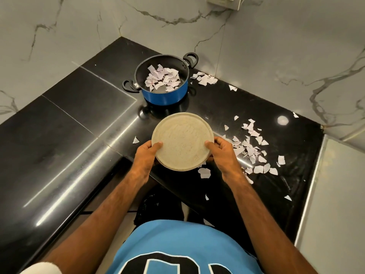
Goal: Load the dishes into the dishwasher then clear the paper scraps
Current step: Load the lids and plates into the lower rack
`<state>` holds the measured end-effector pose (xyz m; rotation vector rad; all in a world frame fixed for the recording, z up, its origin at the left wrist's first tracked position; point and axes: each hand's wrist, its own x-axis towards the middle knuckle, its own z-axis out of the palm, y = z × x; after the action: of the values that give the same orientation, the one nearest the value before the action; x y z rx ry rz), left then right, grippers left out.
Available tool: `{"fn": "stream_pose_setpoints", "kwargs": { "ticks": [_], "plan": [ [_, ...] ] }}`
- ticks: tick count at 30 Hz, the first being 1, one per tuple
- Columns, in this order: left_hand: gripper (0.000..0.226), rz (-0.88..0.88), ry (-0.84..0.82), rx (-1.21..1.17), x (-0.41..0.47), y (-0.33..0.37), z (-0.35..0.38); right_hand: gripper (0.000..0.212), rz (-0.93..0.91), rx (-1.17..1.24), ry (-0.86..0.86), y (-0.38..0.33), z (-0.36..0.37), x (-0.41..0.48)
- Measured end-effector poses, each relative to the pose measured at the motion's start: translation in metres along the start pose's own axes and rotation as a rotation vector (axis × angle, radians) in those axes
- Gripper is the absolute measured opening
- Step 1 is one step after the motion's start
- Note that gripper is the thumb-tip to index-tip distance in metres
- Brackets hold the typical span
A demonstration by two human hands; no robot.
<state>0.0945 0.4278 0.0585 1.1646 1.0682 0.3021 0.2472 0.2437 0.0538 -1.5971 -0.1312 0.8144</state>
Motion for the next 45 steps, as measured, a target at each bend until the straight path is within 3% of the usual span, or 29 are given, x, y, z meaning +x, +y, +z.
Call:
{"fn": "stream_pose_setpoints", "kwargs": {
  "ticks": [13,25,33,37,42,45],
  "plan": [
    [0.028,0.037,-0.311,0.170,-0.005,0.005,-0.032,0.025,0.007,0.056,0.230,0.023,0.015,-0.061],
    [0.024,-0.009,-0.569,0.245,-0.045,-0.049,-0.029,0.022,0.059,0.149,0.555,0.094,0.024,-0.197],
    [0.030,-0.085,-0.834,0.347,-0.101,-0.086,-0.001,0.006,0.113,0.261,0.804,0.144,0.013,-0.290],
    [0.030,-0.079,-0.950,0.431,-0.135,-0.098,0.026,0.014,0.131,0.334,0.909,0.165,-0.001,-0.331],
    [0.028,-0.047,-1.068,0.574,-0.178,-0.121,0.068,0.041,0.115,0.407,1.059,0.192,-0.024,-0.380],
    [0.025,-0.008,-1.171,0.645,-0.209,-0.139,0.095,0.038,0.117,0.472,1.144,0.212,-0.041,-0.413]
  ]
}}
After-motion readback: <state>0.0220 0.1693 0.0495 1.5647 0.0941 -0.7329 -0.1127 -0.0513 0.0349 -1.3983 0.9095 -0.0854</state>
